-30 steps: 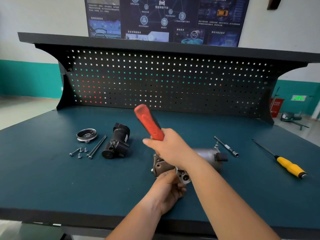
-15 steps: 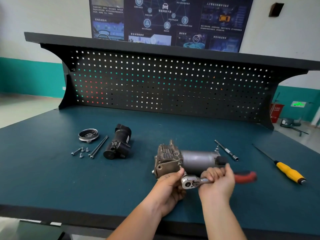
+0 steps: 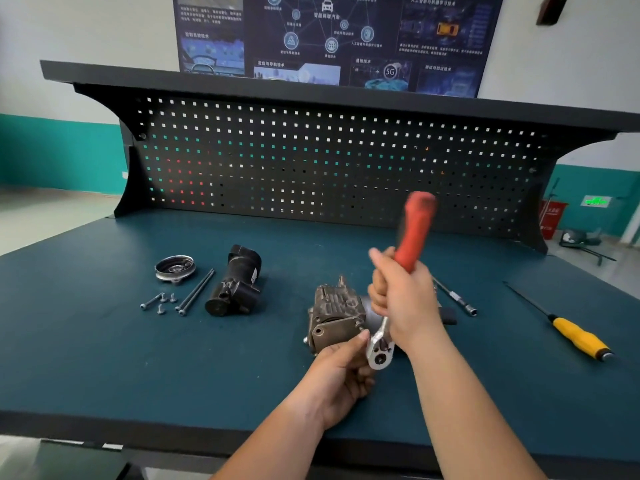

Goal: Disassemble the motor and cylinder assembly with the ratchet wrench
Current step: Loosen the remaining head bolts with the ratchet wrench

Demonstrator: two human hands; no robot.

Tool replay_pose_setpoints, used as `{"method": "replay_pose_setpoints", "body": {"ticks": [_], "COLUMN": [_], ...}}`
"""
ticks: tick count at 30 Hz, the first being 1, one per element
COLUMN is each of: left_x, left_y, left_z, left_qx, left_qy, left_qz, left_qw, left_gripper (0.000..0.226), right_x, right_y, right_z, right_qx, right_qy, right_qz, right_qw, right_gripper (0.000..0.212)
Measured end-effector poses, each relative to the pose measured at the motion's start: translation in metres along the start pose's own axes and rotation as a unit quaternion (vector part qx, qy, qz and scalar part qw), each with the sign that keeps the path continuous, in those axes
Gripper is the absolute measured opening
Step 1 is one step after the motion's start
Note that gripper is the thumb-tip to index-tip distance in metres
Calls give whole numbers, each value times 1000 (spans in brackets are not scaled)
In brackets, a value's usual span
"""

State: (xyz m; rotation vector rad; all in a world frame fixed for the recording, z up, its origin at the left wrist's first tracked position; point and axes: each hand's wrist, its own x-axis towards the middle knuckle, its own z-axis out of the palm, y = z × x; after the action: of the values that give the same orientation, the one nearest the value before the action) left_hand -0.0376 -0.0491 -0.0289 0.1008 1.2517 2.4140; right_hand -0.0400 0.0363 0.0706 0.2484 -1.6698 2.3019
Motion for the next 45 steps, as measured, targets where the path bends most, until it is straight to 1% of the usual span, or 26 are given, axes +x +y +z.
{"method": "replay_pose_setpoints", "body": {"ticks": [2, 4, 5, 7, 8, 9, 10, 11, 13, 14, 16, 18, 21, 23, 24, 26, 28, 32, 35, 37, 38, 39, 41, 43, 44, 45], "left_x": [0, -2, -1, -1, -2, -2, -2, -2, -2, -3, -3, -2, -4, -5, -6, -7, -7, -6, -7, -7, -6, -6, -6, -7, -7, -7], "left_y": [1, 2, 2, 1, 1, 1, 1, 1, 2, 2, 3, 2, 2, 1, 2, 2, 3, 3, 4, 3, 3, 2, 2, 4, 5, 5], "left_z": [1, 2, 1, -1, -2, -2, -2, -1, 1, 2, 2, 2, 4, 5, 5, 5, 4, 4, 4, 4, 3, 3, 3, 3, 3, 3], "left_qx": [-7, -3, 2, 12, 16, 19, 22, 22, 14, 7, -4, -15, -15, 0, 7, 11, 5, -1, -10, -7, -5, -4, -1, 1, 3, 5], "left_qy": [5, 11, 14, 24, 29, 32, 34, 35, 37, 40, 46, 50, 52, 49, 48, 51, 60, 53, 42, 38, 37, 38, 46, 52, 54, 55], "left_qz": [-1, 3, 6, 5, 3, 4, 5, 6, 6, 5, 2, 1, 1, 4, 5, 7, 9, 9, 5, 6, 9, 12, 15, 17, 16, 15], "left_qw": [1000, 1000, 1000, 1000, 999, 999, 999, 999, 999, 999, 999, 999, 999, 999, 999, 999, 998, 999, 999, 999, 999, 999, 999, 998, 998, 998], "left_gripper": [18, 17, 23, 32, 30, 29, 30, 30, 23, 19, 16, 16, 16, 18, 20, 21, 19, 19, 18, 17, 17, 19, 24, 25, 26, 27], "right_x": [3, 1, -1, -7, -9, -11, -12, -12, -11, -10, -9, -9, -16, -24, -26, -29, -27, -18, -9, -4, -3, -3, -5, -10, -12, -14], "right_y": [-1, 1, 4, 10, 13, 14, 13, 12, 9, 7, 7, 10, 22, 32, 36, 38, 35, 20, 11, 10, 10, 12, 16, 22, 24, 25], "right_z": [12, 26, 32, 39, 40, 39, 37, 33, 23, 17, 4, -11, -31, -39, -41, -40, -36, -18, 0, 12, 18, 25, 39, 49, 51, 51], "right_qx": [-126, -246, -293, -362, -377, -375, -352, -306, -168, -93, 48, 175, 320, 389, 411, 424, 388, 238, 115, -19, -106, -192, -328, -387, -399, -398], "right_qy": [-63, -114, -140, -175, -177, -170, -153, -128, -70, -37, 42, 125, 228, 270, 281, 289, 289, 248, 166, 72, 21, -28, -103, -150, -157, -151], "right_qz": [-16, -41, -51, -71, -81, -87, -86, -78, -50, -37, -25, -17, 24, 46, 51, 52, 36, -23, -26, -32, -43, -55, -82, -101, -110, -117], "right_qw": [990, 962, 944, 913, 905, 907, 920, 940, 982, 994, 998, 976, 919, 880, 866, 857, 875, 939, 979, 997, 993, 979, 935, 904, 897, 897], "right_gripper": [30, 31, 34, 41, 43, 44, 42, 40, 35, 33, 33, 37, 43, 43, 43, 44, 44, 40, 34, 32, 33, 35, 40, 42, 44, 45]}}
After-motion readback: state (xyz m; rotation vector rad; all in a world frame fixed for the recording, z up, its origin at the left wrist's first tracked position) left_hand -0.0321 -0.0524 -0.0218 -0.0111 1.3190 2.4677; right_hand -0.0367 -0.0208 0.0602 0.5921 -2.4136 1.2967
